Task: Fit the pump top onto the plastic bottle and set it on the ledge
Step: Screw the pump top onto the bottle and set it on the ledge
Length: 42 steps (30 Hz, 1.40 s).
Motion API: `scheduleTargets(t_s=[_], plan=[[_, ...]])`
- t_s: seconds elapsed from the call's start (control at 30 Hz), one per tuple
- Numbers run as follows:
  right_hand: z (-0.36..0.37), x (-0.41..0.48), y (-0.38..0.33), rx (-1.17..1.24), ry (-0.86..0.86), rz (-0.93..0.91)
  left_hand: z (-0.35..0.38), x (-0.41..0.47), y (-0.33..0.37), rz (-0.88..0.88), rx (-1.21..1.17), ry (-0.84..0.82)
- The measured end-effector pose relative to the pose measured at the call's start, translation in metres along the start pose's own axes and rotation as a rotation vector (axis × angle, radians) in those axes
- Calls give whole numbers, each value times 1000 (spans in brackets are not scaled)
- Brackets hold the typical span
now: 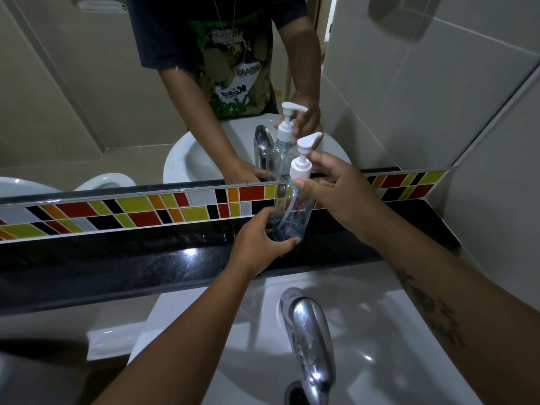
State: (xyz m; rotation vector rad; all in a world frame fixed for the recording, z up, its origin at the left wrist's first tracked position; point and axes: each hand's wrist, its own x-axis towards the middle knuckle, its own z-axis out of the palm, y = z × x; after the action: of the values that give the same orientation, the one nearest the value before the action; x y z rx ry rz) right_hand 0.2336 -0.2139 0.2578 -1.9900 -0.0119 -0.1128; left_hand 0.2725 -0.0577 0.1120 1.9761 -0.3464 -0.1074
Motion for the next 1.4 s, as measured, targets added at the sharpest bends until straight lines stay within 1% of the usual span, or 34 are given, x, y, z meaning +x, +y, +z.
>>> scheduleTargets(t_s=[0.07, 0.17, 0.33, 0.4, 0.5, 0.53, 0.73, 0.97, 1.07, 1.13, 1.2, 1.27, 1.33, 1.4], plan=[[2, -3, -1, -15, 1, -12, 0, 0, 1, 1, -3, 1], [5, -9, 4, -89, 83, -38, 0, 0, 0, 4, 1, -1], [6, -9, 6, -49, 211, -49, 0, 0, 1, 10, 15, 3], [4, -4, 3, -41, 157, -37, 0, 0, 1, 12, 19, 1], [4, 2, 0, -4, 22, -17, 0, 0, 0, 6, 21, -3], [4, 2, 1, 4, 13, -21, 0, 0, -1, 3, 21, -3], [12, 6, 9, -42, 171, -59, 0, -1, 0, 0, 23, 2], [8, 7, 8, -16, 101, -41, 0, -1, 2, -5, 13, 2], [14, 9, 7, 17, 157, -52, 0, -1, 2, -6, 15, 2], [19, 11, 7, -28, 224, -74, 0, -1, 2, -10, 14, 1], [19, 12, 9, -62, 253, -72, 0, -1, 2, -11, 14, 0], [16, 12, 10, -69, 195, -50, 0, -1, 2, -10, 12, 1], [13, 10, 9, -49, 73, -37, -1, -1, 2, -8, 13, 0], [10, 7, 8, -3, 1, -29, 0, -1, 2, -7, 13, -1]])
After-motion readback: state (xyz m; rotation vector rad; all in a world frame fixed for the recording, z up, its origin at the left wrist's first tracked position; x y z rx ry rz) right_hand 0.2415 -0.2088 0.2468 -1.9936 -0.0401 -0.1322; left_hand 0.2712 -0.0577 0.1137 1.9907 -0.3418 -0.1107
